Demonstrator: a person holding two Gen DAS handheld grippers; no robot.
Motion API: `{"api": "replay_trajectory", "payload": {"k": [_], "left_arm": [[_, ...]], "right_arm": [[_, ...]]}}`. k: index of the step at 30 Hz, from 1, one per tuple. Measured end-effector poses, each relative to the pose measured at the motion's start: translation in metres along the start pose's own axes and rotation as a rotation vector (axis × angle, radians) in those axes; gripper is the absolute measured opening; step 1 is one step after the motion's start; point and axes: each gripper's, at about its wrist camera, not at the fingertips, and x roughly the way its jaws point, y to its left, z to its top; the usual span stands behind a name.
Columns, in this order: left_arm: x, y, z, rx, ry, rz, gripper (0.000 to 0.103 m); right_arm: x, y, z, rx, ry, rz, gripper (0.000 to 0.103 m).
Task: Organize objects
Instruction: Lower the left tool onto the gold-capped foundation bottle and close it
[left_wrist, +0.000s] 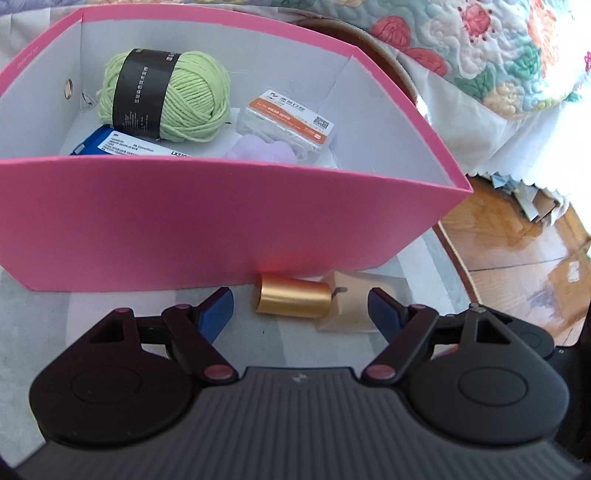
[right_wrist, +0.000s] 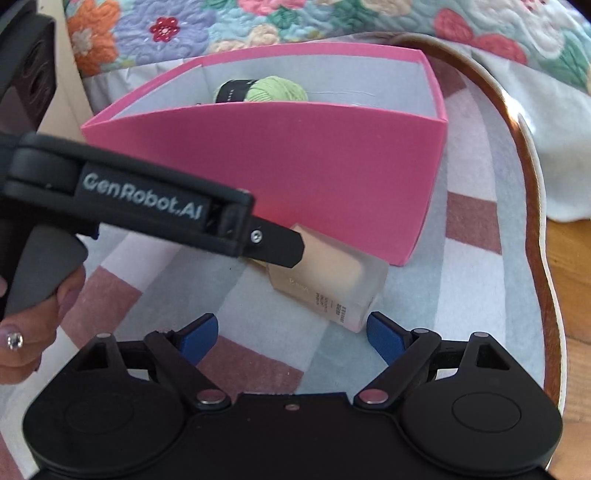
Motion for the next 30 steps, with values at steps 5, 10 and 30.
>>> {"api": "replay_trajectory", "payload": {"k": [5,10,30], "left_arm": [[0.005,0.007,0.004,-0.04,0.005,-0.064,0.077],[0.004,0.004,0.002,-0.017,0.009,-0.058,0.067],[-0.025,0.006,-0.033,-0.205,0.199,-0.097,0.064]], "right_arm": [[0.002,-0.006,0.004,0.065,-0.012,0.013,0.092],[0.003,-0.003,0.005,0.061,-0.004,0.003,0.092],[-0.026,0.029,-0.026,0.009,0.002,-0.086,0.089]]}}
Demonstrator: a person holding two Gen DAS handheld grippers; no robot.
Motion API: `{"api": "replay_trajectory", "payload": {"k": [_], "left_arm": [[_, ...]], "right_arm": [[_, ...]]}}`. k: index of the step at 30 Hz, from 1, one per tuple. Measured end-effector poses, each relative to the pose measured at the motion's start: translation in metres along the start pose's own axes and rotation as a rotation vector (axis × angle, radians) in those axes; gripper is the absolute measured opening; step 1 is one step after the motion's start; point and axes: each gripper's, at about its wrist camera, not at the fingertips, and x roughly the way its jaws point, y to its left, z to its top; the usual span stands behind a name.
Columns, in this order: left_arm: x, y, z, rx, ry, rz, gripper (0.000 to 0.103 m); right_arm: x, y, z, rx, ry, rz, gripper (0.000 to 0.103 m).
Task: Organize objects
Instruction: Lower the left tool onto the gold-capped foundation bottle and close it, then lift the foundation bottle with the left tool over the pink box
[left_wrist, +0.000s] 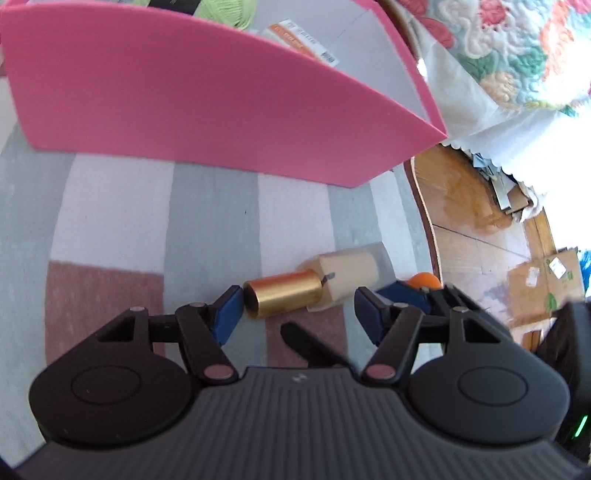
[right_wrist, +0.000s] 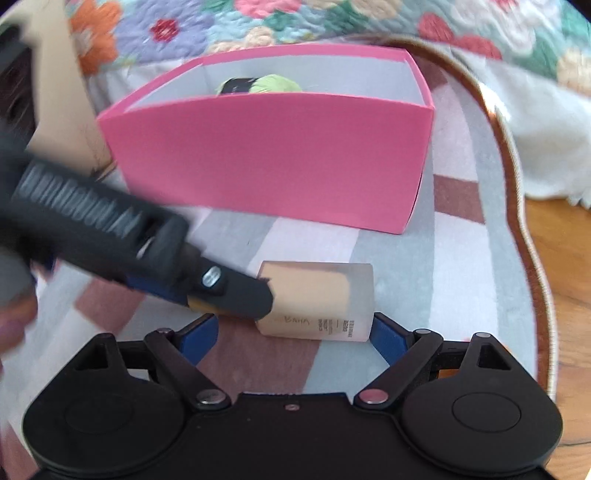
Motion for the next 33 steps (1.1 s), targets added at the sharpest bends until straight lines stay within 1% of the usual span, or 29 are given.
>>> {"api": "replay_trajectory", "payload": {"k": [2,4,5,7,9,12,15,17,18,19,22,25,31,33], "left_arm": [[-0.002,0.0,-0.002,0.0,-0.015,0.001,0.064],[-0.002,0.0,-0.002,-0.005,-0.014,0.008,0.062],[-0.002,0.002,-0.003,-0.017,-0.015,0.003,0.061],[0.001,0.005,-0.002,-0.039,-0.015,0.004,0.061],[0.002,0.007,-0.002,-0.038,-0.036,-0.001,0.061],[0.005,0.002,-0.002,-0.013,-0.052,0.012,0.061],[0.006,-0.004,-0.004,0.034,-0.08,0.032,0.064],[0.006,-0.006,-0.005,0.047,-0.098,0.042,0.065],[0.006,-0.008,-0.006,0.053,-0.107,0.049,0.066],[0.006,-0.009,-0.006,0.059,-0.109,0.049,0.066],[0.002,-0.013,-0.007,0.064,-0.104,0.043,0.064],[-0.004,-0.019,-0.01,0.082,-0.087,0.056,0.063],[-0.03,-0.039,-0.025,0.109,-0.038,0.122,0.063],[-0.042,-0.042,-0.03,0.093,-0.025,0.136,0.063]], "right_arm": [[-0.001,0.008,-0.006,-0.043,0.001,-0.047,0.085],[-0.005,0.003,-0.007,-0.009,-0.024,-0.06,0.073],[-0.006,-0.002,-0.006,0.004,-0.034,-0.065,0.069],[-0.007,-0.009,-0.005,0.017,-0.037,-0.031,0.069],[-0.006,-0.009,-0.005,0.004,-0.033,-0.028,0.069],[-0.002,-0.006,-0.005,-0.022,-0.034,-0.039,0.073],[0.006,-0.015,-0.001,0.025,-0.04,-0.003,0.077],[0.007,-0.014,0.0,0.004,-0.047,0.0,0.076],[0.006,-0.013,0.0,0.0,-0.045,-0.002,0.073],[0.005,-0.014,0.001,0.003,-0.04,0.001,0.073],[0.001,-0.016,0.001,0.017,-0.037,0.014,0.072],[-0.007,-0.014,-0.001,0.012,-0.03,0.018,0.072],[-0.032,-0.001,0.002,-0.033,0.018,0.043,0.071],[-0.042,0.004,0.002,-0.045,0.029,0.063,0.071]]}}
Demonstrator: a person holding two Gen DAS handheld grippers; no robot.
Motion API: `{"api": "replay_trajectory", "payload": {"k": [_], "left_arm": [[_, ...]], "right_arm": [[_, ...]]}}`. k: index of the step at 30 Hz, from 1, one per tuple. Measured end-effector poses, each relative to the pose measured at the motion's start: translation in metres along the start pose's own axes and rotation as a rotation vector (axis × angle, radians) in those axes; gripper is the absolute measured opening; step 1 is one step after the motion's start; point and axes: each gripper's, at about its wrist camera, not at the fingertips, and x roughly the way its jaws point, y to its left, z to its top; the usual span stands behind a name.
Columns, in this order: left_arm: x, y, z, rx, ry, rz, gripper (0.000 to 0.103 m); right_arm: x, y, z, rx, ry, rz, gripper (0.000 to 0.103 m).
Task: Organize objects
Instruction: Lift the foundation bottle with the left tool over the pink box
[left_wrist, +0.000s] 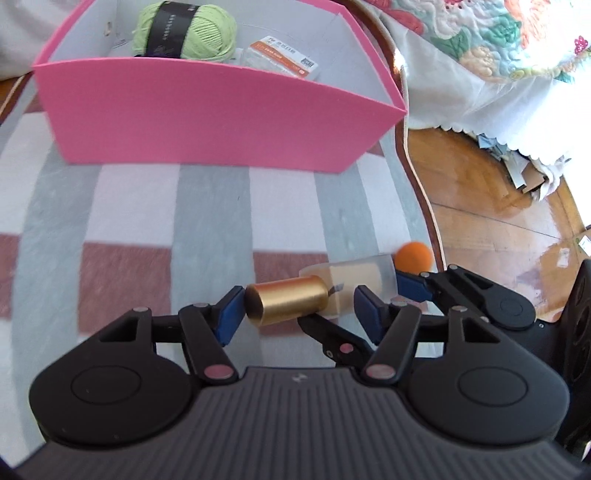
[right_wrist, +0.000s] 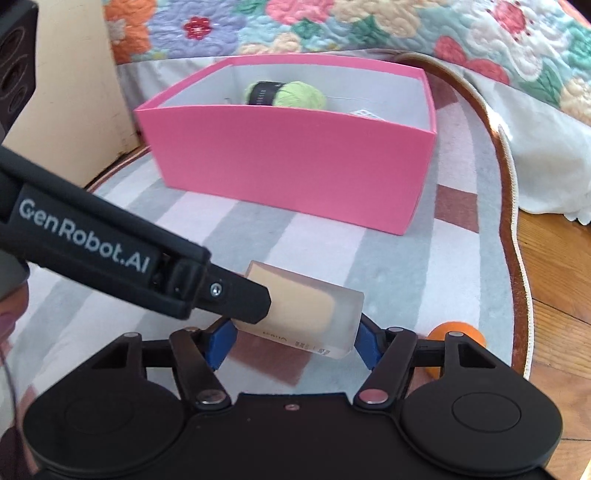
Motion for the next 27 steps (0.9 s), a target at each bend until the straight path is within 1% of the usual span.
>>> {"api": "replay_trajectory", "payload": {"k": [3,8,14,21,23,27], "left_arm": [[-0.019,-0.002,-0.008,-0.031,-0.003,0.006,0.063],[-0.054,-0.015,-0.02,-0.023,-0.031,0.028,0.063],[-0.088,-0.027,-0.032,-0.048,-0.067,0.048,0.064],[-0.126,-0.04,-0.031,-0.041,-0.125,0.065,0.065],[-0.139,-0.044,-0.027,-0.039,-0.147,0.063,0.065],[-0.159,-0.053,-0.019,-0.008,-0.201,0.058,0.065]], "right_arm": [[-0.016,0.01,0.001,-0.028,0.001,0.016,0.071],[-0.046,0.022,0.01,-0.052,0.004,0.04,0.071],[-0.077,0.033,0.017,-0.075,0.014,0.066,0.071],[-0.109,0.046,0.025,-0.142,-0.058,0.062,0.071],[-0.12,0.049,0.031,-0.171,-0.095,0.05,0.071],[-0.139,0.052,0.049,-0.198,-0.138,0.035,0.071]]}}
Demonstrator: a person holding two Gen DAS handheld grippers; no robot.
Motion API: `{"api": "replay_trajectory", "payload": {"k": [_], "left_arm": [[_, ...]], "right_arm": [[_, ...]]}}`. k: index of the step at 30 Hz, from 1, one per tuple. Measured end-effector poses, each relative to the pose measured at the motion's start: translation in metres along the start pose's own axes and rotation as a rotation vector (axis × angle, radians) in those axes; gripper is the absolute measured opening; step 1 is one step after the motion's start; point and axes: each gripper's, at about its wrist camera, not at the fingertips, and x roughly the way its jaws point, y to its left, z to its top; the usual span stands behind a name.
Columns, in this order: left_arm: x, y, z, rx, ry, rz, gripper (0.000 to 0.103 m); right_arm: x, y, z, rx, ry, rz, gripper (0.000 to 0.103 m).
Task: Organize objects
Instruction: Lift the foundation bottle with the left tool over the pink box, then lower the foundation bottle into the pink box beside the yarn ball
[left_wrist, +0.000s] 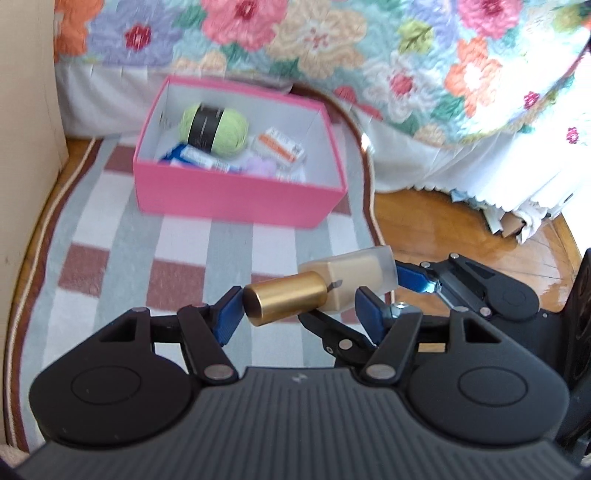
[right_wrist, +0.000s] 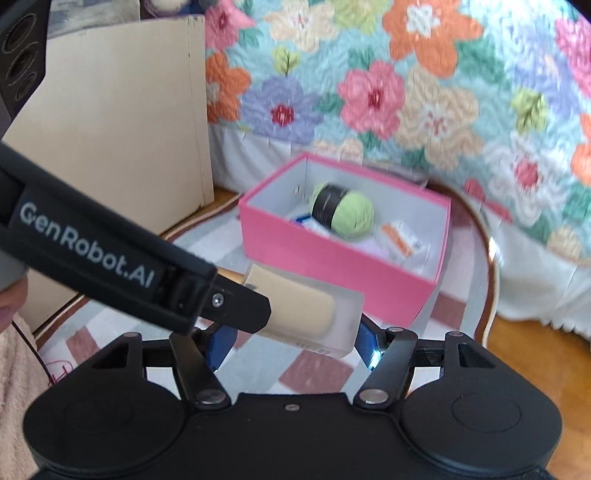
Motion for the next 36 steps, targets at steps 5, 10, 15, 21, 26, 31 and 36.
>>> {"api": "replay_trajectory", "payload": {"k": [5,10,15,21,26,31,36], "left_arm": [[-0.013,-0.006,0.017,0.01,-0.046,-0.011,0.065],[-0.017,-0.002,0.038,-0.013,-0.111,-0.04,0.064],[-0.018,0.006,0.065,-0.013,-0.164,-0.032,0.063],[0.0,0.022,0.113,-0.026,-0.172,0.008,0.064],[0.047,0.051,0.153,-0.07,-0.107,0.026,0.065],[0.105,0.082,0.171,-0.133,-0.056,0.053,0.066],[0.158,0.107,0.181,-0.194,0.009,0.079,0.065]], "right_arm": [[-0.011,-0.003,0.021,-0.042,-0.042,-0.026,0.071],[-0.009,-0.006,0.038,-0.095,-0.123,-0.072,0.071],[0.003,-0.011,0.06,-0.131,-0.196,-0.102,0.071],[0.039,-0.024,0.098,-0.136,-0.217,-0.077,0.071],[0.093,-0.044,0.122,-0.092,-0.162,-0.043,0.071],[0.155,-0.062,0.132,-0.001,-0.038,0.0,0.071],[0.213,-0.081,0.132,0.088,0.096,0.043,0.071]]}}
